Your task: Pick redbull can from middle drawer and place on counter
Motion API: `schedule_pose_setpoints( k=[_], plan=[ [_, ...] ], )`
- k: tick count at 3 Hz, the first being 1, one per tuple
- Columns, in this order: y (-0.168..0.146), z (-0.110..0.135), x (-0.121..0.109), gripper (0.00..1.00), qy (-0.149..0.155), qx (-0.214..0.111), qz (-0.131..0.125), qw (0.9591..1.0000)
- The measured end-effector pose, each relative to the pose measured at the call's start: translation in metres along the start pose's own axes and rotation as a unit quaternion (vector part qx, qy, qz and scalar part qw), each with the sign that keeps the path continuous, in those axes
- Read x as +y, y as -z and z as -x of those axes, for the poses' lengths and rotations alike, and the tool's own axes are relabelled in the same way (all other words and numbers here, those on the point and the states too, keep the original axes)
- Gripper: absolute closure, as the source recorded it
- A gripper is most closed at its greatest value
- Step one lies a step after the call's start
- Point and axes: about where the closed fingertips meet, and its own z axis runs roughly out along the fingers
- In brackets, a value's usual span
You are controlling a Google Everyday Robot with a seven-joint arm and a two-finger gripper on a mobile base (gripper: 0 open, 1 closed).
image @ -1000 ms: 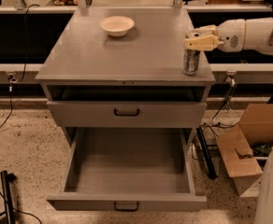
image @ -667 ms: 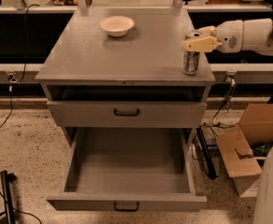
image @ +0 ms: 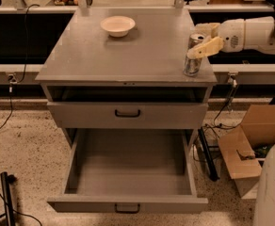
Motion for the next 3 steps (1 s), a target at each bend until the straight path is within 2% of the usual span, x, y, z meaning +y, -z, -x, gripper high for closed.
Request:
schedule_pose_setpoints(
  k=[1,2,3],
  plan=[
    [0.021,0.01,0.008,0.0,0.023,0.024,-0.003,0.9995],
    [0.054,0.021,0.028,0.0,0.049,0.049,0.006,0.9976],
    [0.054,0.019,0.033,0.0,0.049,0.054,0.016,0.9972]
  ],
)
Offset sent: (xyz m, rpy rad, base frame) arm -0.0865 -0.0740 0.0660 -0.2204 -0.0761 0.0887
